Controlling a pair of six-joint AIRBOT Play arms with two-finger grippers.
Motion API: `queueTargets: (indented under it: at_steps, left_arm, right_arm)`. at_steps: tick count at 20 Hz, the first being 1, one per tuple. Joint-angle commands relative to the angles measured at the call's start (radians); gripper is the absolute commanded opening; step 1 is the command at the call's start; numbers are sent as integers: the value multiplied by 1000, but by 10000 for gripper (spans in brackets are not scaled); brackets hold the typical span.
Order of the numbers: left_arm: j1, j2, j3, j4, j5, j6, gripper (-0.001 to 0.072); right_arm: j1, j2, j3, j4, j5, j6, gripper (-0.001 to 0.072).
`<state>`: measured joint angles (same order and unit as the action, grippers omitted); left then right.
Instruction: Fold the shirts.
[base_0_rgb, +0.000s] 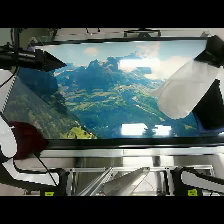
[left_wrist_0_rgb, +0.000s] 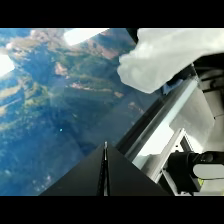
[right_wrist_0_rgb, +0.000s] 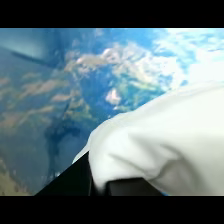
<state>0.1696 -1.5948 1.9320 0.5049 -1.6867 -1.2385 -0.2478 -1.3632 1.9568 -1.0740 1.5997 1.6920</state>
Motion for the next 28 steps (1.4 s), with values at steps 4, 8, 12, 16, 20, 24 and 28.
queueTargets:
  at_steps: [4,8,12,16,20,24,28]
  left_arm:
    - [-96,-45,1,0,25,-1,5]
    - [-123,-117,1,-2,33,-16,5]
    - [-148,-164,1,-3,44,-23,5]
    - [-164,-169,1,-4,35,-23,6]
    - [-173,-169,1,-3,12,-23,6]
    - [-173,-169,1,-3,-5,-26,6]
    - [-173,-169,1,-3,-6,-31,6]
  right_arm:
    - [-272,-152,68,413,-433,-172,16]
    - [-409,-214,138,528,-408,-175,15]
    - [-520,-184,-39,386,-87,-177,15]
    - [-606,15,-454,83,-47,-141,16]
    - [-723,119,-777,-106,-128,-46,17]
    - [-781,122,-889,-120,-158,-45,30]
    - [-786,123,-892,-161,-109,-29,702]
